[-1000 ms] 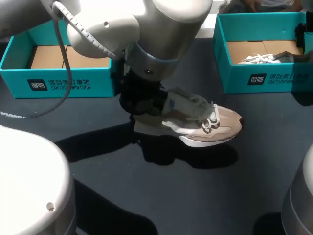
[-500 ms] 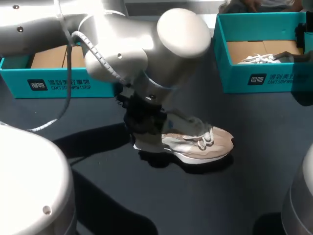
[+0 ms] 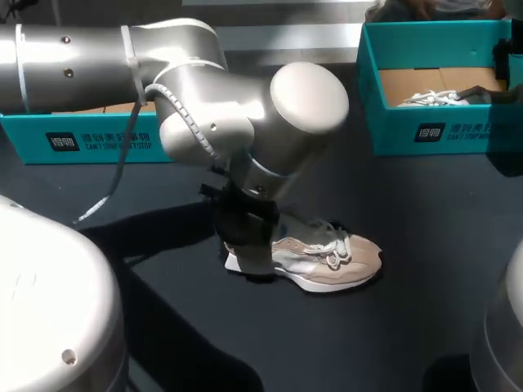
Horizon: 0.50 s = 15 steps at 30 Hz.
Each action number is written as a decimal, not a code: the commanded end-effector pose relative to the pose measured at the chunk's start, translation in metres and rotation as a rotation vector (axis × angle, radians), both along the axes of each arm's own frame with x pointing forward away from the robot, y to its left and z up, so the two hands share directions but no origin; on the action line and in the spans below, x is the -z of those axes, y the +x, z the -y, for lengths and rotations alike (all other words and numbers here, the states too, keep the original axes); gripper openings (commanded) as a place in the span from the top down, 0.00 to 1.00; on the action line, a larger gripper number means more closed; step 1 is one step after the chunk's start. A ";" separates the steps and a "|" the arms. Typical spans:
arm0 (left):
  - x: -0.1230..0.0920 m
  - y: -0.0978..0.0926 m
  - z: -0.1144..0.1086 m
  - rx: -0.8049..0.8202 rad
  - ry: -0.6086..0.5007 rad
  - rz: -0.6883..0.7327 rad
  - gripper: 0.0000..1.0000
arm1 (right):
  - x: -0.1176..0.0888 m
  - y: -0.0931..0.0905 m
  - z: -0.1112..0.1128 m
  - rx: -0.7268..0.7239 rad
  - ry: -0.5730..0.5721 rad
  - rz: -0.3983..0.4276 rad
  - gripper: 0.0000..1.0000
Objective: Take the shoe out of the shoebox, open the shoe tongue, remove and reinsert the insole, then place the shoe into the shoebox
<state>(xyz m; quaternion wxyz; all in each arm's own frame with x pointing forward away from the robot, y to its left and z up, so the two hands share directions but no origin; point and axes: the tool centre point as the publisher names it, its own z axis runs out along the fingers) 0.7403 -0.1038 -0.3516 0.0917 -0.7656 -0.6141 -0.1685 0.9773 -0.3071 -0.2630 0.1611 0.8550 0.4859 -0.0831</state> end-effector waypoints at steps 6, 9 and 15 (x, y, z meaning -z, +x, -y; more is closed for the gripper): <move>0.023 0.006 0.003 -0.023 0.045 -0.005 1.00 | 0.000 0.000 0.000 0.000 0.001 0.001 0.00; 0.024 0.005 0.003 -0.029 0.056 -0.015 0.58 | 0.000 0.000 0.000 0.000 0.001 0.001 0.00; 0.006 0.005 -0.002 -0.034 0.019 -0.038 0.00 | 0.000 0.000 0.000 0.000 0.001 0.001 0.00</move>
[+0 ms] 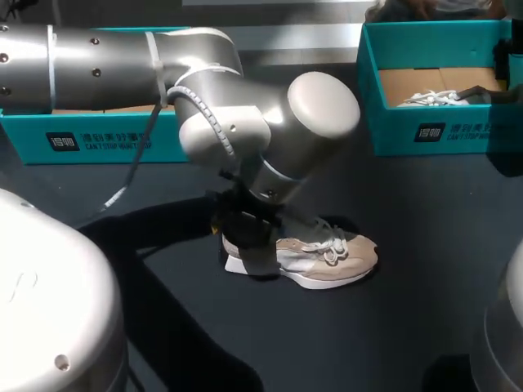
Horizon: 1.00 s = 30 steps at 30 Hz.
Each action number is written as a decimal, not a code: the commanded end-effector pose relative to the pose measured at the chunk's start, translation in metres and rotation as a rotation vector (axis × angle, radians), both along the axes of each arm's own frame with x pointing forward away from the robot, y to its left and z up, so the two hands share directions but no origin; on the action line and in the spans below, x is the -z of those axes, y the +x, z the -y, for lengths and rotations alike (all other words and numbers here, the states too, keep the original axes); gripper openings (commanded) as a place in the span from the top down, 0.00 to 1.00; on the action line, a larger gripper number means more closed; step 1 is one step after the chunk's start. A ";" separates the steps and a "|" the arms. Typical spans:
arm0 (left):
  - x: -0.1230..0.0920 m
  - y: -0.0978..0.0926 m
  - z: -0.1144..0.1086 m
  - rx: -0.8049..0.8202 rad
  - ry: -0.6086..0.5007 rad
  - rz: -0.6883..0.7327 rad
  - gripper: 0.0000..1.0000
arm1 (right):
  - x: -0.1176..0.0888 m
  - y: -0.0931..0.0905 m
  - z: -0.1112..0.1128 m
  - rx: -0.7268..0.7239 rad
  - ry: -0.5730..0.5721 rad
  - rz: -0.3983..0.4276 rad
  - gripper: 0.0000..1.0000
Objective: Take the shoe out of the shoebox, open the shoe tongue, remove and reinsert the insole, then place the shoe into the shoebox
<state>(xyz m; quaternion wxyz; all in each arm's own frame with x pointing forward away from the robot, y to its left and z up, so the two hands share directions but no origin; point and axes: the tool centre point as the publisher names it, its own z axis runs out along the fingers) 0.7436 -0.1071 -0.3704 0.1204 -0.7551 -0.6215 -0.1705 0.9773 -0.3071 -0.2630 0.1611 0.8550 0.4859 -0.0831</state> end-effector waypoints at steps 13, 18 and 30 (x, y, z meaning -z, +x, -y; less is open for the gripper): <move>-0.077 -0.002 -0.015 -0.171 -0.330 -0.058 0.00 | 0.000 0.000 0.000 0.000 0.001 0.001 0.00; -0.088 -0.005 -0.024 -0.409 -0.495 -0.248 0.00 | 0.000 0.000 0.000 0.000 0.001 0.001 0.00; -0.088 -0.005 -0.024 -0.409 -0.495 -0.248 0.00 | 0.000 0.000 0.000 0.000 0.001 0.001 0.00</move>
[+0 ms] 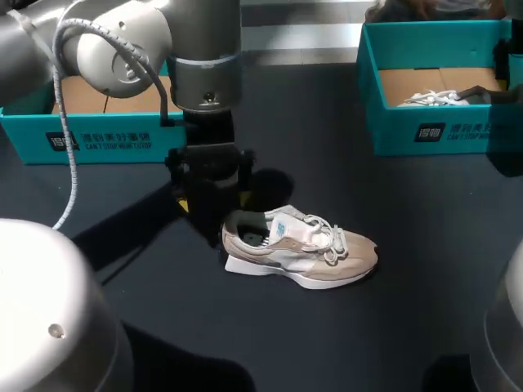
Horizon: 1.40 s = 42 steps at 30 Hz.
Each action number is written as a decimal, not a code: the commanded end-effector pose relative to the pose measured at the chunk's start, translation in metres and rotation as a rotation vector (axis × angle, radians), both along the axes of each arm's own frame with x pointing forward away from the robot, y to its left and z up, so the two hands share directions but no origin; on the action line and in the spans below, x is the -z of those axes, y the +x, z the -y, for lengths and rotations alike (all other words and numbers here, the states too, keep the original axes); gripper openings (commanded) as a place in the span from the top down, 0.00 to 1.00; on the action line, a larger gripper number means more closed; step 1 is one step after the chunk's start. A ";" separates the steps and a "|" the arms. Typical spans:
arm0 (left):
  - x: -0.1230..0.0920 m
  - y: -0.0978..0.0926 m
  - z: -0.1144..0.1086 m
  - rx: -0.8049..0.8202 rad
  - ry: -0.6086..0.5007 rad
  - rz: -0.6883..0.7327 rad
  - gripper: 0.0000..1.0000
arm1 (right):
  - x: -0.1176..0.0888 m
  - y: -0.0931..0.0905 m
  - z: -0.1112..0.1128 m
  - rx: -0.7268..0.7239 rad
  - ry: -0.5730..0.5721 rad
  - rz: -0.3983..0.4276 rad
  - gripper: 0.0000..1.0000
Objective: Take the shoe out of the shoebox, open the shoe tongue, remove and reinsert the insole, then place the shoe into the shoebox
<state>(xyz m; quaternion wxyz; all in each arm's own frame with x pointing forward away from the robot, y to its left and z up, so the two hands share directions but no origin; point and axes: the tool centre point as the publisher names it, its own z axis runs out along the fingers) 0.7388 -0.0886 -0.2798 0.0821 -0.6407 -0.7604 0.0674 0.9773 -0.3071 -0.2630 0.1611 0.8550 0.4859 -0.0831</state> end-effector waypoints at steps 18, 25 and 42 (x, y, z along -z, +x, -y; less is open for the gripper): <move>0.002 -0.021 -0.089 -0.645 -0.616 -0.328 0.00 | 0.000 0.000 0.000 0.000 0.001 0.001 0.00; 0.005 -0.025 -0.091 -0.643 -0.634 -0.374 0.00 | 0.000 0.000 0.000 0.000 0.001 0.001 0.00; 0.018 -0.029 -0.106 -1.077 -0.800 -0.531 0.00 | 0.000 0.000 0.000 0.000 0.001 0.001 0.00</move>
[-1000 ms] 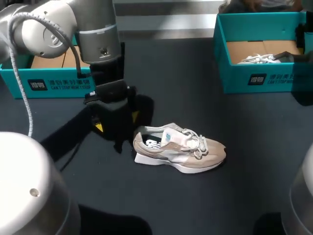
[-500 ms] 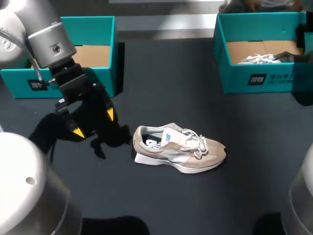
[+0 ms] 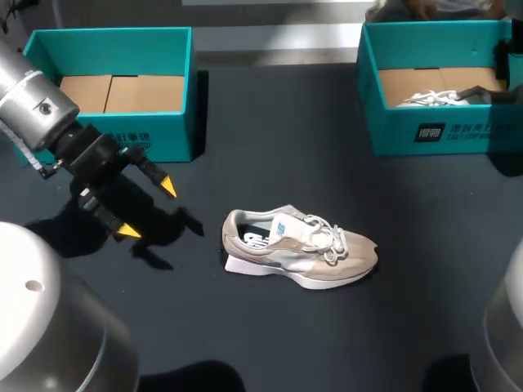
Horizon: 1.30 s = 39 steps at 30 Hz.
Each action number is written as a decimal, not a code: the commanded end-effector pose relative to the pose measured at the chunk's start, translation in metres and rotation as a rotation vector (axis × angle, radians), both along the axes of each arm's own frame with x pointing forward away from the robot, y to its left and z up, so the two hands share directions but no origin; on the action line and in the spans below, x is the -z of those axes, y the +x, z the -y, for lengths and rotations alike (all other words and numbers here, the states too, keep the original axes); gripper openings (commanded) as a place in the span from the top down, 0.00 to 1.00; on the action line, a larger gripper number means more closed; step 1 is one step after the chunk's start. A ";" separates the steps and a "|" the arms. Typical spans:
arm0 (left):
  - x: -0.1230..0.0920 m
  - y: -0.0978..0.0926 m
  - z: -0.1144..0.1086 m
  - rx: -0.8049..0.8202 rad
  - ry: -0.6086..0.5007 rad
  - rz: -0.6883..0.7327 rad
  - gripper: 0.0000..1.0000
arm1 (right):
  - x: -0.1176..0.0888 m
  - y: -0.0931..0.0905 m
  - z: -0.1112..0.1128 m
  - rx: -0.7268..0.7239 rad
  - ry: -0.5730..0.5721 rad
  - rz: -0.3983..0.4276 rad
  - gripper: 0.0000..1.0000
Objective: Take the shoe out of the shoebox, open the shoe tongue, remove and reinsert the insole, then place the shoe into the shoebox
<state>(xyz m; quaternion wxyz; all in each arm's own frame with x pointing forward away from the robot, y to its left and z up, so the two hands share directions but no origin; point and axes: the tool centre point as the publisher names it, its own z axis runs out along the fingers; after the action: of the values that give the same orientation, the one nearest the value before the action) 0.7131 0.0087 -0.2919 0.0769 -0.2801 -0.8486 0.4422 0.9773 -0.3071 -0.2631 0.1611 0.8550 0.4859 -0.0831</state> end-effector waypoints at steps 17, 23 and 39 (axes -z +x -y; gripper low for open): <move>0.043 -0.002 -0.041 -0.763 -0.376 -0.192 0.00 | 0.000 0.000 0.000 0.000 0.001 0.001 0.00; 0.068 0.001 -0.039 -0.784 -0.372 -0.230 0.00 | 0.000 0.000 0.000 0.000 0.001 0.001 0.00; 0.094 0.012 -0.022 -0.541 -0.345 -0.144 0.00 | 0.000 0.000 0.000 0.000 0.001 0.001 0.00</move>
<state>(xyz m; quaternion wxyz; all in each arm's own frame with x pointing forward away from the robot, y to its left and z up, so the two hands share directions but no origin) 0.7167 0.0302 -0.3828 -0.0534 -0.0017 -0.8004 0.5971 0.9773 -0.3072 -0.2631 0.1611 0.8550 0.4859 -0.0831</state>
